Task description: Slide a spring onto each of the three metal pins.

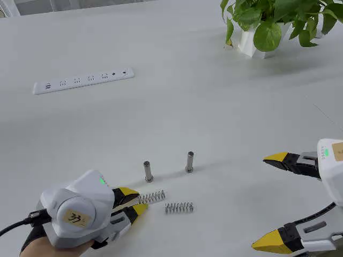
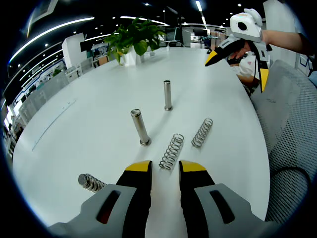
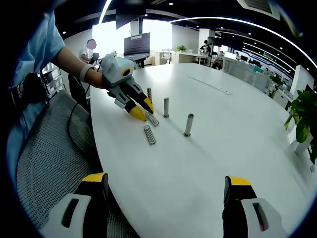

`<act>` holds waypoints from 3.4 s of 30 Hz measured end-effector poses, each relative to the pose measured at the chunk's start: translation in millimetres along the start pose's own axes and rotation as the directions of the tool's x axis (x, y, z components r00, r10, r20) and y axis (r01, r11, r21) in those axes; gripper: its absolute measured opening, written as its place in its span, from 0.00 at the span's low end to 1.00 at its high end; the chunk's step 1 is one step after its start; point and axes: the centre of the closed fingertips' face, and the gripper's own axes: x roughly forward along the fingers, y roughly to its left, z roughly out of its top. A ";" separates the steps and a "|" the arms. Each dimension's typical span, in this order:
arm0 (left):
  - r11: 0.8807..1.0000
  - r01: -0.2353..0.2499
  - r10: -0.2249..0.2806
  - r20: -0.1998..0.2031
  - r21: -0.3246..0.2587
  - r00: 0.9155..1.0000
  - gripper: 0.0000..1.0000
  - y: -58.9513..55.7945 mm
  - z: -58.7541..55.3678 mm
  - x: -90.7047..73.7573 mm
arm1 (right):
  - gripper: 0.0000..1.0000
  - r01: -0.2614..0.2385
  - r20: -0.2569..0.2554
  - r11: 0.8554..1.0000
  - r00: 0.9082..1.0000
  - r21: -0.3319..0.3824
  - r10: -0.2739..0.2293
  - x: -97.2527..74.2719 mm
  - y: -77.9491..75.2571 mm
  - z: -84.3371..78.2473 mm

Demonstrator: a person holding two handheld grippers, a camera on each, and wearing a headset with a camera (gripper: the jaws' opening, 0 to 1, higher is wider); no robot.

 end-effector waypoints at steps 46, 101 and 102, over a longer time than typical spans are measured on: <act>0.999 0.046 -0.046 -0.013 0.015 0.999 0.07 -2.6 2.7 4.4 | 0.95 -0.005 -0.030 1.000 1.000 -0.002 0.005 3.0 3.9 -6.7; 0.997 0.051 -0.038 0.221 -0.057 0.974 0.07 -35.1 55.0 -58.4 | 0.87 -0.122 0.052 0.988 0.991 -0.098 0.127 16.4 33.2 60.9; 0.997 0.056 -0.043 0.228 -0.050 0.973 0.07 -36.8 58.6 -59.9 | 0.86 -0.131 0.061 0.986 0.989 -0.104 0.138 16.4 34.9 66.1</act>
